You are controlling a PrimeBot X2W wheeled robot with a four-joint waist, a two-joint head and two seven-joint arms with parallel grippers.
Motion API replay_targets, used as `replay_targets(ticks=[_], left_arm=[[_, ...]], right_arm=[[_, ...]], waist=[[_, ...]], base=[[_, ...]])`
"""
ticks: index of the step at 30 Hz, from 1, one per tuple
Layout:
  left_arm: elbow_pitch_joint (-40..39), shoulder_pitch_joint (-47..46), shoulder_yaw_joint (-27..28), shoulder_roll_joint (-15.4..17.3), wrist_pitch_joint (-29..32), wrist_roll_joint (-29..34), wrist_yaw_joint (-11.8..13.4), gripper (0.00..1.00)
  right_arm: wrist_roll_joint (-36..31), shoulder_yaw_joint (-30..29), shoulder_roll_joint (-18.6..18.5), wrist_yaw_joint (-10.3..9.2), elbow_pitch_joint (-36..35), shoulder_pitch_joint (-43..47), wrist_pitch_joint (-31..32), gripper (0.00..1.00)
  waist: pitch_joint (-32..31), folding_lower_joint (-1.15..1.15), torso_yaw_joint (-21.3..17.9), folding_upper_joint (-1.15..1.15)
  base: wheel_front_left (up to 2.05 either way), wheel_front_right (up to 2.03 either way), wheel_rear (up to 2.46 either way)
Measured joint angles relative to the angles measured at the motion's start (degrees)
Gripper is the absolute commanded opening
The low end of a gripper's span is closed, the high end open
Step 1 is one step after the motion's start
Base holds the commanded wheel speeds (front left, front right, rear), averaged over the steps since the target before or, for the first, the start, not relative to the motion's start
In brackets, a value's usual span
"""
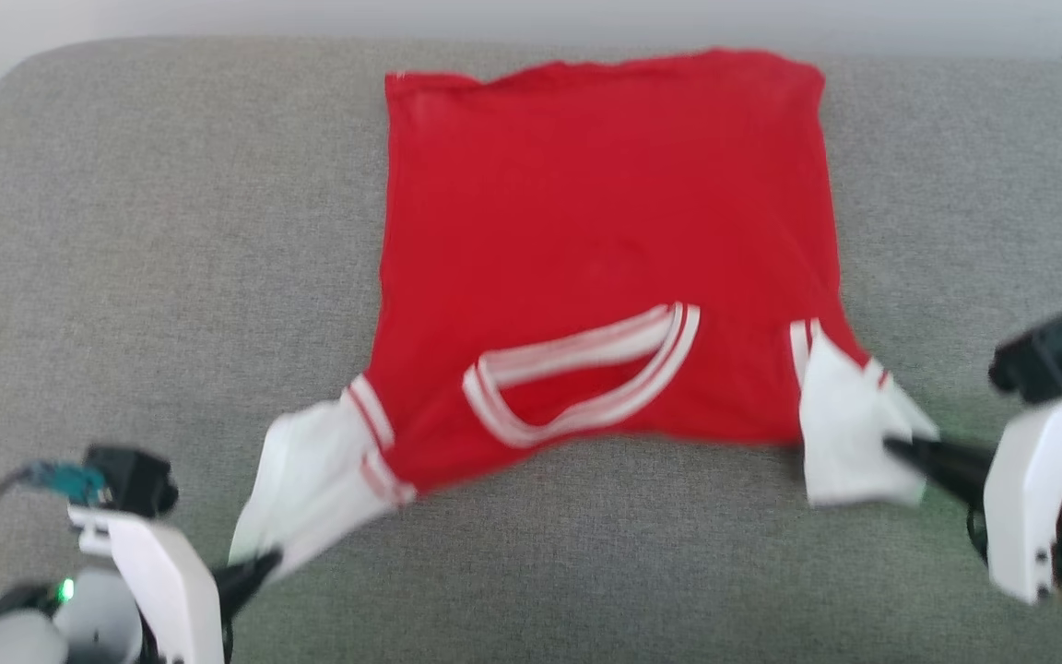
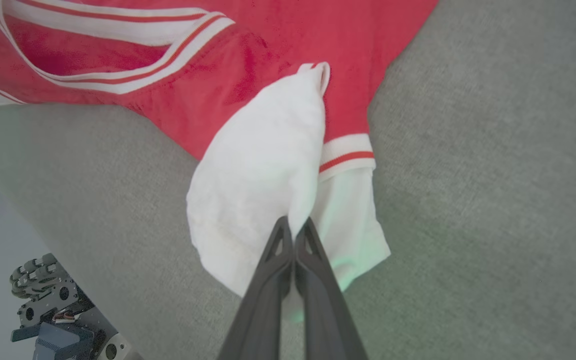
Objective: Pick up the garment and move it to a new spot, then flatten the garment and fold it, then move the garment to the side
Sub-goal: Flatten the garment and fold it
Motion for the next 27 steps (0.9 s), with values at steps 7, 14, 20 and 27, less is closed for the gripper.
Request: replay_targets(ticks=[7,14,20,27], left_arm=[[0.9,4.0,-3.2,0.0,2.1,-0.6,3.4,0.0],[1.6,4.7,-3.6,-2.8,1.1,-0.6,1.9,0.0],[2.1,3.7,-2.8,-3.6,-0.8,0.7,0.5,0.0],[2.0,3.1,-2.0,-4.4,-2.5,1.0,-0.6,0.0]], right_arm=[[1.9,-1.2,-1.4,0.0,-3.1,8.6,3.6,0.0],[0.7,-4.0,1.5,0.0,-2.9,12.8,4.2,0.35],[-1.4,-8.9,2.5,0.0,-6.6,14.0,5.9,1.0],[-5.3,-21.0,7.1,0.0,-14.7,13.8,9.2,1.0]], waist=[[-0.9,0.0,-0.2,0.0],[-0.9,0.0,-0.1,0.0],[-0.4,0.0,0.3,0.0],[1.0,0.0,0.8,0.0]], base=[[0.0,0.0,0.0],[0.0,0.0,0.0],[0.0,0.0,0.0],[0.0,0.0,0.0]])
